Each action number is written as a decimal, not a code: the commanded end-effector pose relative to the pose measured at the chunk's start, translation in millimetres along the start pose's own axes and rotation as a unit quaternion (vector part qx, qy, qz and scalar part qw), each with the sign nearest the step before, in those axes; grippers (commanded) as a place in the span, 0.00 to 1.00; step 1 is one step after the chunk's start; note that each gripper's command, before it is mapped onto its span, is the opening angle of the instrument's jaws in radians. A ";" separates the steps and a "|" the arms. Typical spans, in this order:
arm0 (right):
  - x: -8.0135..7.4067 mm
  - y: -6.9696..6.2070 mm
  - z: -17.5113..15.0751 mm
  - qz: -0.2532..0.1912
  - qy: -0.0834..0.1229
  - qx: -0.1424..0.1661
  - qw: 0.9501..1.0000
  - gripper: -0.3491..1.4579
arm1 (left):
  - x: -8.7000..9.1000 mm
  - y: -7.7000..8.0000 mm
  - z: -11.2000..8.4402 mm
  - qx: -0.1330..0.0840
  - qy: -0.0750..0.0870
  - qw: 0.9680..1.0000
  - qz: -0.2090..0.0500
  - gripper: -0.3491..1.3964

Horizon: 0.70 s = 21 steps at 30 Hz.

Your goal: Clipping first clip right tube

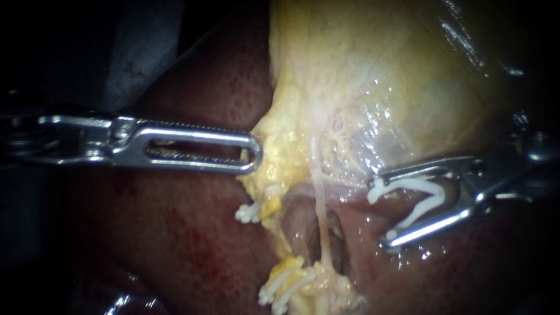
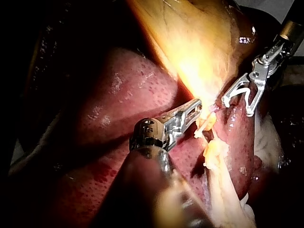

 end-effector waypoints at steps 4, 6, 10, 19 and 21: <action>-0.6 0.1 1.0 0.006 -0.004 0.005 1.000 0.49 | 0.0 -0.1 -0.1 0.000 0.000 1.000 0.000 0.00; -1.0 0.1 1.5 0.007 -0.006 0.009 1.000 0.48 | 0.0 -0.1 -0.1 0.000 0.000 1.000 0.000 0.00; -2.0 0.4 2.6 0.011 -0.011 0.015 1.000 0.48 | 0.0 -0.2 -0.1 0.000 0.000 1.000 0.000 0.00; -3.6 1.4 4.1 0.016 -0.015 0.018 1.000 0.47 | 0.1 -0.4 -0.1 0.000 0.000 1.000 0.000 0.00; -3.7 1.8 4.2 0.016 -0.015 0.018 1.000 0.47 | 0.1 -0.4 -0.1 0.000 0.000 1.000 0.000 0.00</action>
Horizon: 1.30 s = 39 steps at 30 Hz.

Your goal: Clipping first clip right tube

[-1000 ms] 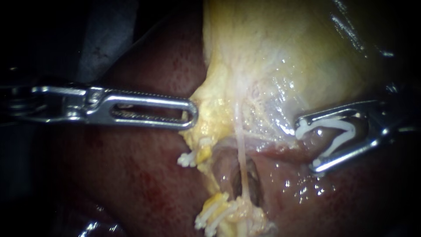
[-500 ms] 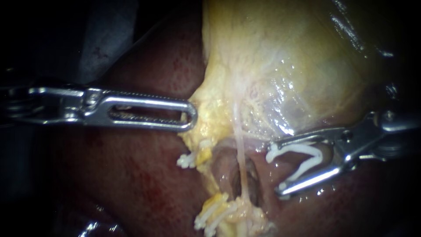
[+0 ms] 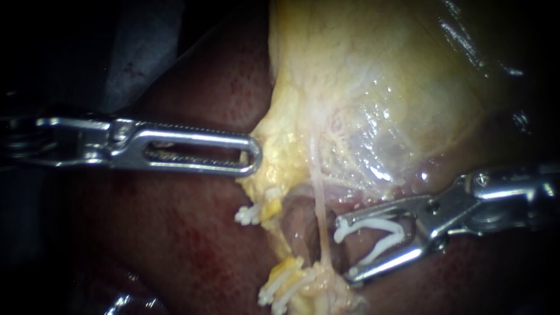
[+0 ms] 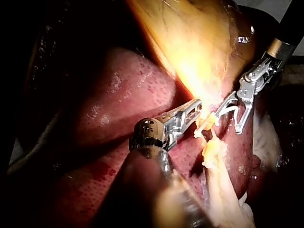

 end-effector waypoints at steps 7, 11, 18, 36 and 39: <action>-0.4 1.1 0.6 -0.002 -0.001 -0.001 1.000 0.47 | 0.0 0.0 -0.1 0.000 0.000 1.000 0.000 0.00; -0.6 1.5 1.3 -0.003 -0.002 0.000 1.000 0.47 | 0.0 0.0 -0.1 0.000 0.000 1.000 0.000 0.00; -0.8 1.9 2.7 -0.001 -0.006 0.005 1.000 0.48 | 0.0 0.0 -0.1 0.000 0.000 1.000 0.000 0.00; -0.8 2.8 3.9 0.003 -0.008 0.006 1.000 0.46 | 0.0 -0.1 -0.1 0.000 0.000 1.000 0.000 0.00; -0.7 3.1 4.0 0.006 -0.008 0.006 1.000 0.45 | 0.0 -0.1 -0.1 0.000 0.000 1.000 0.000 0.00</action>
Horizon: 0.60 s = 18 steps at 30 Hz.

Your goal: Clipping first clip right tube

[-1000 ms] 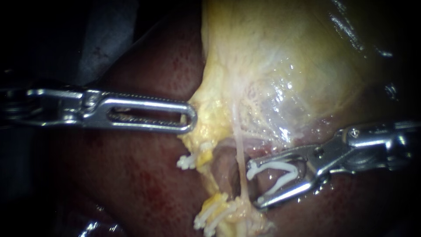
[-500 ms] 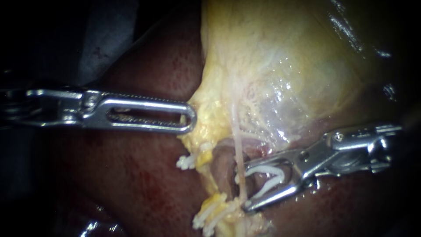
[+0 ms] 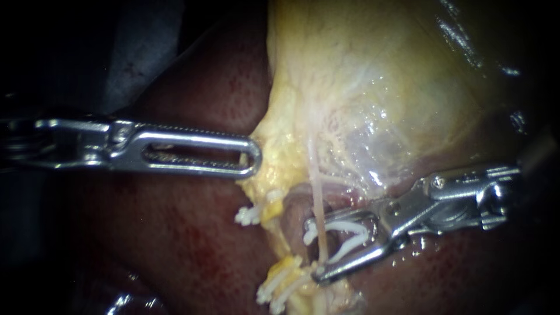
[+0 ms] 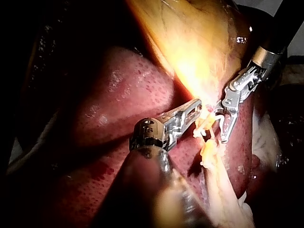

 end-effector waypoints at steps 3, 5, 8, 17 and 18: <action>0.0 0.2 -0.1 0.008 0.002 0.001 1.000 0.42 | 0.0 0.0 0.0 0.000 0.000 1.000 0.000 0.00; 0.0 0.3 -0.1 0.011 0.001 0.000 1.000 0.38 | 0.0 0.0 0.0 0.000 0.000 1.000 0.000 0.00; 0.2 0.4 -0.3 0.015 0.000 0.000 1.000 0.28 | 0.0 0.0 0.0 0.000 0.000 1.000 0.000 0.00; 0.3 0.4 -1.0 0.020 -0.019 0.024 0.999 0.01 | 0.0 0.0 0.0 0.000 0.000 1.000 0.000 0.00; 0.3 0.4 -1.0 0.022 -0.020 0.026 0.999 0.00 | 0.0 0.0 0.0 0.000 0.000 1.000 0.000 0.00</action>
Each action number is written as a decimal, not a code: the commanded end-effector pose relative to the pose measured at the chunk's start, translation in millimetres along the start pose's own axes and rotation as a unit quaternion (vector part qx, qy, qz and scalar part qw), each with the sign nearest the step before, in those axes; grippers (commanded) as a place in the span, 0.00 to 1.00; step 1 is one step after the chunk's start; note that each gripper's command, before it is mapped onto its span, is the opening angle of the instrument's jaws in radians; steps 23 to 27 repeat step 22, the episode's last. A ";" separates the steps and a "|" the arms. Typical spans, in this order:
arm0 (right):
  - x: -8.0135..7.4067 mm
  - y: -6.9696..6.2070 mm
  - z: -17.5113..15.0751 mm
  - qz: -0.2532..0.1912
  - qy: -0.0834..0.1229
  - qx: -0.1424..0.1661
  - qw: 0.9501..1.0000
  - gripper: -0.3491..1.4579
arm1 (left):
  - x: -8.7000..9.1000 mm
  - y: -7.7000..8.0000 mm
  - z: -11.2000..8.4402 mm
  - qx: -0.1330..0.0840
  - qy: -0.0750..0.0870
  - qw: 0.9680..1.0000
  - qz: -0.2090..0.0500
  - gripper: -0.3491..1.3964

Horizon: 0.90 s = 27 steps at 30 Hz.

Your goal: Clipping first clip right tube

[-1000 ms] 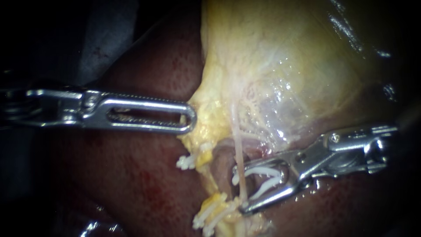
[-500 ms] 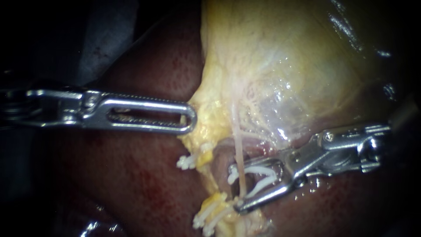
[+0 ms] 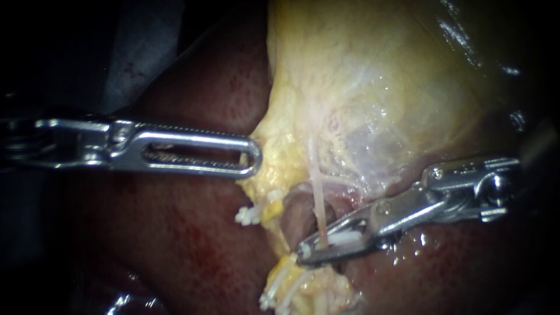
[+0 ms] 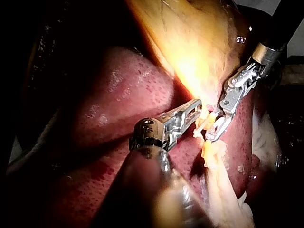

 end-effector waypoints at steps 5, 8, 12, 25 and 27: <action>0.0 -0.1 0.0 0.001 -0.001 0.003 1.000 0.00 | 0.0 0.0 0.0 0.000 0.000 1.000 0.000 0.00; -0.1 -0.1 0.0 0.004 -0.001 0.003 1.000 0.00 | 0.0 0.0 0.0 0.000 0.000 1.000 0.000 0.00; -0.2 -0.1 0.0 0.007 -0.001 0.003 1.000 0.00 | 0.0 0.0 0.0 0.000 0.000 1.000 0.000 0.00; -0.3 -0.1 0.1 0.009 -0.001 0.003 1.000 0.00 | 0.0 0.0 0.0 0.000 0.000 1.000 0.000 0.00; -0.3 -0.1 0.1 0.009 -0.001 0.003 1.000 0.00 | 0.0 0.0 0.0 0.000 0.000 1.000 0.000 0.00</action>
